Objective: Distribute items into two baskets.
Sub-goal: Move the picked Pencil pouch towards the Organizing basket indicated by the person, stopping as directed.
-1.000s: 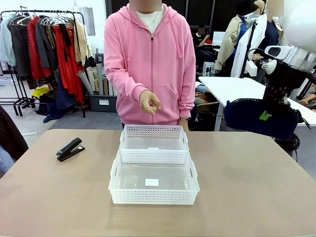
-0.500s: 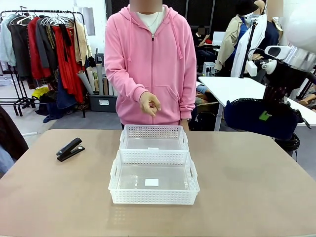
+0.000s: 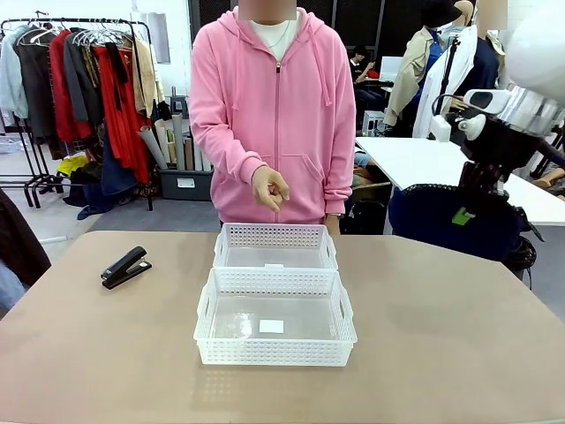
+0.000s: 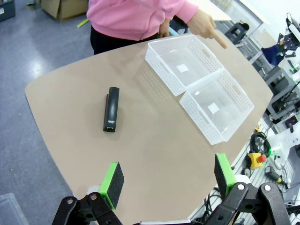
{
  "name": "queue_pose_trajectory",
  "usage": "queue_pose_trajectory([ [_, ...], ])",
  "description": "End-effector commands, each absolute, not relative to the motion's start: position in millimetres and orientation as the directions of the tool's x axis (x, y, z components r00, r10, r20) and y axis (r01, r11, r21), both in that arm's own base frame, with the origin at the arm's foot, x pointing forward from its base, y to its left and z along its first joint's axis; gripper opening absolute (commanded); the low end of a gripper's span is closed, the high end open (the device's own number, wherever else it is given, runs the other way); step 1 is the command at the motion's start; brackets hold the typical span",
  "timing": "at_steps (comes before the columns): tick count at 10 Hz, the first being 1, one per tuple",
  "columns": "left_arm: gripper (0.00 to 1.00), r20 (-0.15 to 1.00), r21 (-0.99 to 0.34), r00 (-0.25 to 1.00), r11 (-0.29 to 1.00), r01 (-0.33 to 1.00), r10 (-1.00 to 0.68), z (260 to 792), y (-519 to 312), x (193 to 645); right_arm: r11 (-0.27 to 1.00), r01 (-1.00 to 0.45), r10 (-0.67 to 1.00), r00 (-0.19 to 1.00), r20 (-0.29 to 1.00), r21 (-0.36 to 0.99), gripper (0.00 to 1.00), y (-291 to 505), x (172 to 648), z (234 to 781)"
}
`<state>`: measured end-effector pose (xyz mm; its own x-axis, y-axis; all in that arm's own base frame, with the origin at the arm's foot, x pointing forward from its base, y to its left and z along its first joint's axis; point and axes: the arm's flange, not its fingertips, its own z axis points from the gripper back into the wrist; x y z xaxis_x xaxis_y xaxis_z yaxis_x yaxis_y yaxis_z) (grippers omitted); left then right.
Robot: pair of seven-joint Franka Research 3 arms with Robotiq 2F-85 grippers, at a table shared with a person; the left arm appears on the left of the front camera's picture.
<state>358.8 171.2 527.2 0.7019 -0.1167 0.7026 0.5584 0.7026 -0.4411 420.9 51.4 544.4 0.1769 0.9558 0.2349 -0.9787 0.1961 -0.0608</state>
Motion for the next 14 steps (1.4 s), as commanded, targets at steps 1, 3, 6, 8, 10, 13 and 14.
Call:
queue_pose_trajectory([
  [1,1.0,0.717,-0.442,0.688,0.693,0.57,-0.109,529,172,359,0.174,-0.983,0.96,0.157,0.23,-0.055,0.0,64,405,540],
  [3,1.0,0.717,-0.442,0.688,0.693,0.57,-0.109,529,172,359,0.135,-0.99,0.969,0.122,0.216,-0.048,0.0,73,392,527],
  [6,1.0,0.717,-0.442,0.688,0.693,0.57,-0.109,529,172,359,0.087,-0.996,0.976,0.081,0.2,-0.024,0.0,92,375,506],
  [8,1.0,0.717,-0.442,0.688,0.693,0.57,-0.109,529,172,359,0.076,-0.997,0.976,0.074,0.204,-0.005,0.0,111,368,501],
  [10,1.0,0.717,-0.442,0.688,0.693,0.57,-0.109,529,172,359,0.113,-0.994,0.976,0.113,0.185,0.01,0.0,129,367,499],
  [13,1.0,0.717,-0.442,0.688,0.693,0.57,-0.109,529,172,359,0.19,-0.981,0.973,0.193,0.127,0.031,0.0,164,371,491],
  [14,1.0,0.717,-0.442,0.688,0.693,0.57,-0.109,529,172,359,0.193,-0.981,0.973,0.194,0.123,0.023,0.0,173,374,487],
])
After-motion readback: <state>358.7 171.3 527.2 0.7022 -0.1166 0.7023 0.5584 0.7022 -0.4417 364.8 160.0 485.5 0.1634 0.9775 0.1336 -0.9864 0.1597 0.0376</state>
